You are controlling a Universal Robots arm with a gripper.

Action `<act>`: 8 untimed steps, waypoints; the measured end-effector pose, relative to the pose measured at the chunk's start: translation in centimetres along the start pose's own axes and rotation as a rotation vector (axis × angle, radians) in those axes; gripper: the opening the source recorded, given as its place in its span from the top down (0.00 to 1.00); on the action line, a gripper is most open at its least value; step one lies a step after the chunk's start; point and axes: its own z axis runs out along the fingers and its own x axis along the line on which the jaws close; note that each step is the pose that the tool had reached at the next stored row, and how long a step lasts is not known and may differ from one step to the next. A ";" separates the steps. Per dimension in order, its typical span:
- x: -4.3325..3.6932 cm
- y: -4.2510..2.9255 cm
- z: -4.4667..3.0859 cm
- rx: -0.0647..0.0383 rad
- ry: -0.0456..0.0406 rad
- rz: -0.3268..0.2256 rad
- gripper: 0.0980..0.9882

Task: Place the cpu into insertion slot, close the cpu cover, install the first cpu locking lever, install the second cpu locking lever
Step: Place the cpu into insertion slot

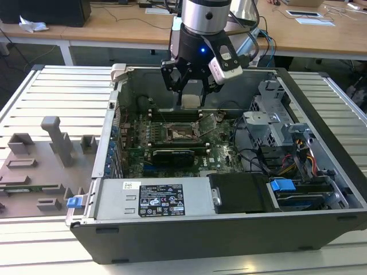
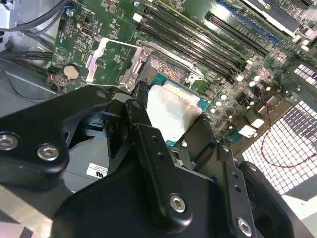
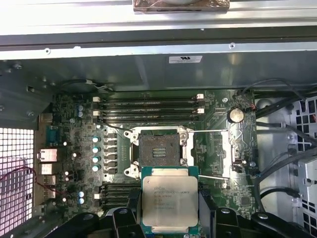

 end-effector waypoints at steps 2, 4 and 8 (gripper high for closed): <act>0.00 -0.01 0.14 0.000 0.0000 0.000 0.50; -0.01 -0.03 0.36 0.000 0.0000 0.000 0.50; -0.01 -0.06 0.65 0.000 0.0000 0.000 0.50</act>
